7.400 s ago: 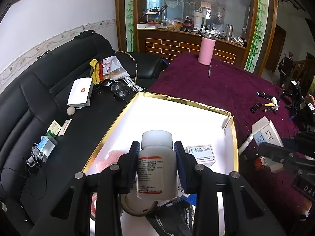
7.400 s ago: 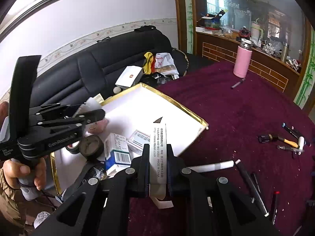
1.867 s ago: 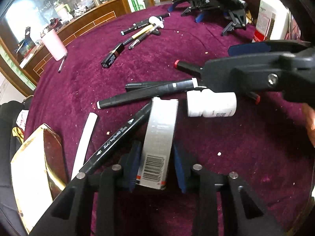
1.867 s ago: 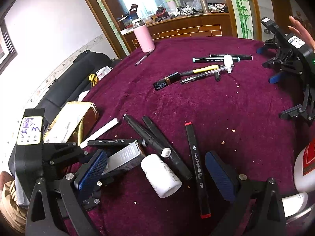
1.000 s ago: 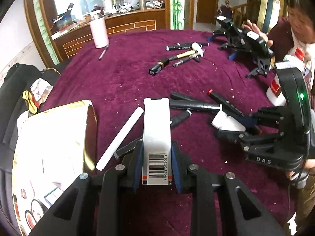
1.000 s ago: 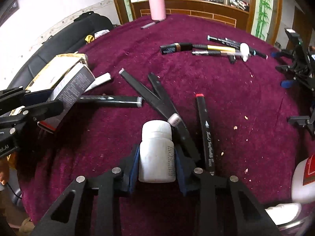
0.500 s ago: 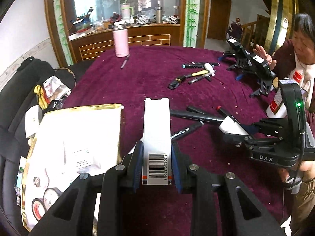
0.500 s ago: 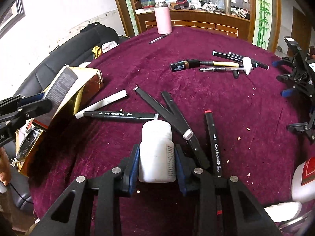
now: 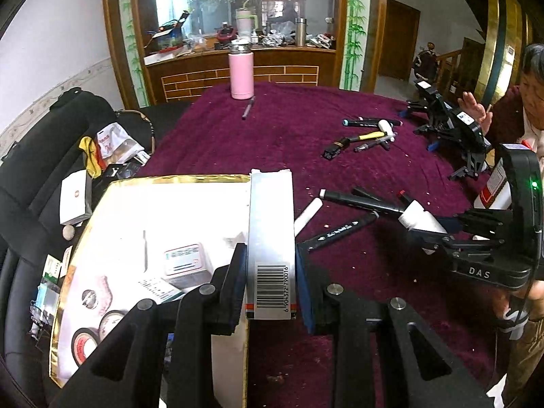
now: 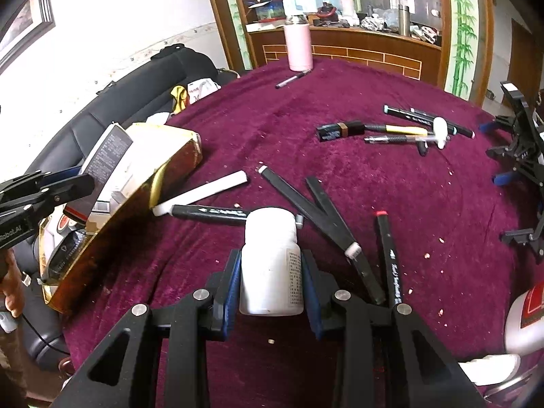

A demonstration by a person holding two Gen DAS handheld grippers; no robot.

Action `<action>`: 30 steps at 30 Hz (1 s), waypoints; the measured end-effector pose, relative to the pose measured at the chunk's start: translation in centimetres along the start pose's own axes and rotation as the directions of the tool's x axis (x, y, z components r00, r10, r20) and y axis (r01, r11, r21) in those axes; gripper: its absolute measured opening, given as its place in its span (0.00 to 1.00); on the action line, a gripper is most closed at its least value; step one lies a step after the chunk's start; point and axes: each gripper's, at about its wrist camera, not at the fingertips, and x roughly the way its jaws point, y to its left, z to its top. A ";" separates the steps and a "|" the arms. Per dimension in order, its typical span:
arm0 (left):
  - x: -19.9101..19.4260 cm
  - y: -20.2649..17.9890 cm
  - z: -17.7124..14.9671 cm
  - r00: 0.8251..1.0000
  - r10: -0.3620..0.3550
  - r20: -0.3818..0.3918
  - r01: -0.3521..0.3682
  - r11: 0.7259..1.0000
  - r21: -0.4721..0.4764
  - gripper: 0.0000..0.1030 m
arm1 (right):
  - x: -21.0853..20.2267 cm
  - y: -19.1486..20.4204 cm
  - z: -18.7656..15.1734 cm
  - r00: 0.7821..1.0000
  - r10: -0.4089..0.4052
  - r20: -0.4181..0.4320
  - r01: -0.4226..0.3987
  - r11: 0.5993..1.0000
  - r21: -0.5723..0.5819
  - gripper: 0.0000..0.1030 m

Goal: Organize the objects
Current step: 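Carry the barcode box and white bottle toward the gold-rimmed box with both tools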

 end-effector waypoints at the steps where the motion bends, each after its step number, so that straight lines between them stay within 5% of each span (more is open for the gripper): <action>1: -0.1 0.2 0.0 1.000 0.004 0.002 -0.004 1.000 -0.005 0.26 | -0.1 0.3 0.1 1.000 0.002 0.003 -0.002 1.000 -0.005 0.35; 14: -1.8 4.5 -0.8 0.991 0.133 0.020 -0.131 0.988 -0.081 0.26 | 0.1 4.0 1.1 0.999 0.033 0.013 -0.032 0.997 -0.063 0.35; 30: -3.1 7.3 -2.5 0.983 0.182 0.028 -0.177 0.975 -0.134 0.26 | 0.3 10.1 2.4 0.996 0.089 0.019 -0.084 0.982 -0.168 0.35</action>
